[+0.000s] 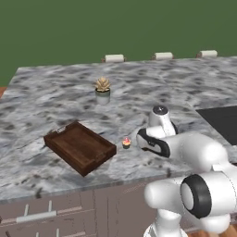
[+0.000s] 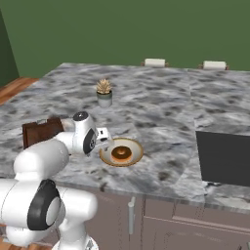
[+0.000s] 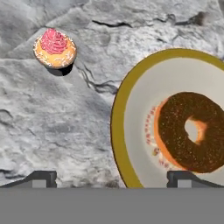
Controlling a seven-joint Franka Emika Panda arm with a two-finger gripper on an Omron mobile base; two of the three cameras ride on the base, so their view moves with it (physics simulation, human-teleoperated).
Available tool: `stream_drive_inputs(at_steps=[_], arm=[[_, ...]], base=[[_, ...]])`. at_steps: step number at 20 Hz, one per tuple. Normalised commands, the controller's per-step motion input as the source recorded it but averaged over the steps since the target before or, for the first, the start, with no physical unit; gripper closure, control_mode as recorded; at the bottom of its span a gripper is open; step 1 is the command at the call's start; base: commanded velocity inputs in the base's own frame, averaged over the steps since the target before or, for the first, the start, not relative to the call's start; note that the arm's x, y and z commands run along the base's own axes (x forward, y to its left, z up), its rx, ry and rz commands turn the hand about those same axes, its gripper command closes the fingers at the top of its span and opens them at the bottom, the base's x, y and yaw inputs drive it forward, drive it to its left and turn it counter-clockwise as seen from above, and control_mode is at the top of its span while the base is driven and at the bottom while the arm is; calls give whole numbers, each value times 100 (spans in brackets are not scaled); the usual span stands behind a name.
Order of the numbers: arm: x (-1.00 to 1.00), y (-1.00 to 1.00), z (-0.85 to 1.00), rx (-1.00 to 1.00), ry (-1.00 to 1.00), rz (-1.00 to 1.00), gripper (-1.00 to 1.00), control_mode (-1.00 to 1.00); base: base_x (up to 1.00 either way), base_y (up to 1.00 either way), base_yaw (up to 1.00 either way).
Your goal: Place the bowl with donut and the cupcake onto the tray.
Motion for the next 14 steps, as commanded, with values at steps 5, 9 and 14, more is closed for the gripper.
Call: stream_drive_inputs(at_steps=[5, 9, 14], arm=[[31, 0, -25, 0, 0, 3, -100, -100], [28, -1, -22, -2, 0, 1, -100, -100], [26, -2, -30, -5, 0, 0, -100, -100]], base=[[0, 0, 0], [0, 0, 0], [0, 0, 0]])
